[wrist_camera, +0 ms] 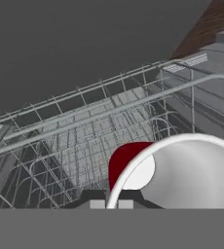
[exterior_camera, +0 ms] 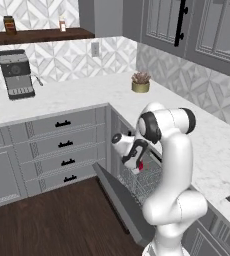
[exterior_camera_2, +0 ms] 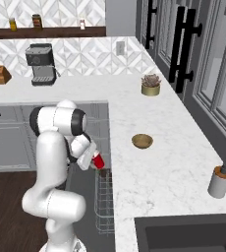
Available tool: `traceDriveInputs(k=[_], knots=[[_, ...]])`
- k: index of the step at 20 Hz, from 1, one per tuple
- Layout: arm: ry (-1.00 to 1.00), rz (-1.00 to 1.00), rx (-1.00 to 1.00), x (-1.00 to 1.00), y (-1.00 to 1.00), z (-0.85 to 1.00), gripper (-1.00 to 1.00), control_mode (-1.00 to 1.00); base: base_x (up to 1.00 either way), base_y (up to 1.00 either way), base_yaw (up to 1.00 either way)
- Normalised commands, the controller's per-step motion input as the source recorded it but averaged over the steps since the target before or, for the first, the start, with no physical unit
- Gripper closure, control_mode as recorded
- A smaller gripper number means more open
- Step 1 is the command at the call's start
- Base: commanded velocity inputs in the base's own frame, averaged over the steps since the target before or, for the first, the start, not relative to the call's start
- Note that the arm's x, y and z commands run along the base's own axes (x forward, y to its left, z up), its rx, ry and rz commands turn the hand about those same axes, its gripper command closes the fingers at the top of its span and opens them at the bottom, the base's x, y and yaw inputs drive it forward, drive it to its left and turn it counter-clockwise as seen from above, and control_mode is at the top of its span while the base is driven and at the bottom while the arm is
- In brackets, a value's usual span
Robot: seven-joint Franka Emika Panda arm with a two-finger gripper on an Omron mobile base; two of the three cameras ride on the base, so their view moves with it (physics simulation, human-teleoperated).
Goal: Pick up the cup and bowl from the counter, place them in the dishwasher, and close the dishwasher door.
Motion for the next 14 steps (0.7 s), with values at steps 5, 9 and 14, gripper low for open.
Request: traceDriveInputs(k=[5,9,14], knots=[[-0.05,0.16,-0.05,0.28,-0.31,-0.45,1.0,-1.0,0.0,0.0,0.0],[-0.07,0.13,-0.04,0.24,-0.12,-0.45,1.0,-1.0,0.0,0.0,0.0],[-0.04,0.05,0.0,0.35,-0.16,-0.57,1.0,-1.0,0.0,0.0,0.0]])
